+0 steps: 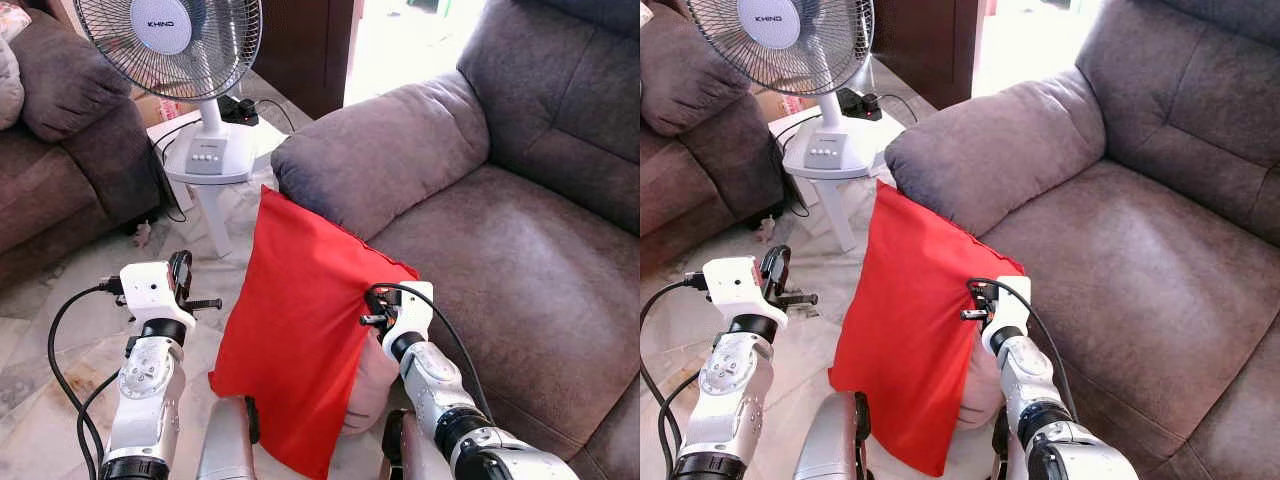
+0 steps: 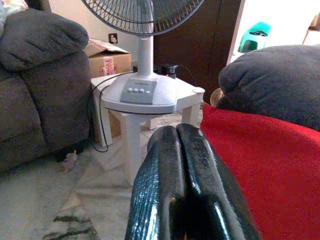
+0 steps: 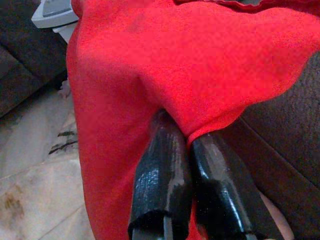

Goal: Move the pillow to the sofa from floor

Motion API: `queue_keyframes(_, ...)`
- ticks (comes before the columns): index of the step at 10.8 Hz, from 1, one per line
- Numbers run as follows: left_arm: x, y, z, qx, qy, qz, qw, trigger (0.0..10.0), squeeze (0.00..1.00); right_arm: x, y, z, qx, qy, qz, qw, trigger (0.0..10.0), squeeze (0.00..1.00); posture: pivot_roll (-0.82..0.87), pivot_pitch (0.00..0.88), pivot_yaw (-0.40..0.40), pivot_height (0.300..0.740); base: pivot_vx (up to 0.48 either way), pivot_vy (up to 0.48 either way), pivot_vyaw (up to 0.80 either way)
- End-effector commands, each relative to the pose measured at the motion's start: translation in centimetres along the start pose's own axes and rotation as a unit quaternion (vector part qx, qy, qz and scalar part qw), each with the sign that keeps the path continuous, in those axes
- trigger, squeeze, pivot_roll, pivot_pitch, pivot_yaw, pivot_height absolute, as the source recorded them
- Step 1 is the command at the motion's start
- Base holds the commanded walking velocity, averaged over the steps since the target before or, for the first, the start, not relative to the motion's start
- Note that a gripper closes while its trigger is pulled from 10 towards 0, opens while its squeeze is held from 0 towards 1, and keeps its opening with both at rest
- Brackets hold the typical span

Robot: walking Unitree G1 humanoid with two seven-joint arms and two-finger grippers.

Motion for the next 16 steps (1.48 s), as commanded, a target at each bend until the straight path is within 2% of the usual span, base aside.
queue_keyframes(1,-0.1,-0.1,-0.2,-0.001,-0.012,-0.001,1.000,10.0,0.00,2.6,-0.4,0.9,-0.016,0.013,0.050,0.999,10.0,0.00,0.16,0.128,-0.030,0.599,0.000,0.000,0.00)
queue_keyframes(9,0.6,-0.4,-0.2,-0.007,-0.016,0.006,1.000,10.0,0.00,2.7,-0.4,0.9,-0.019,0.010,0.056,0.998,10.0,0.00,0.17,0.136,-0.022,0.740,0.000,0.000,0.00)
queue_keyframes(16,1.1,-0.6,-0.1,-0.021,-0.024,0.008,0.999,10.0,0.00,3.1,-0.6,0.7,-0.016,0.000,0.062,0.998,10.0,0.00,0.18,0.117,-0.005,0.740,0.000,0.000,0.00)
Point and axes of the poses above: a point about 5 cm out from each wrist's last joint towards the gripper, its own y axis pointing back from the gripper into the wrist, its own x axis along the axis of the wrist's last joint, z = x × y, the point moved 4 cm from there along -y, pointing out of the wrist towards the gripper, and after that the axes turned 13 degrees about y, right-handed, at the moved point
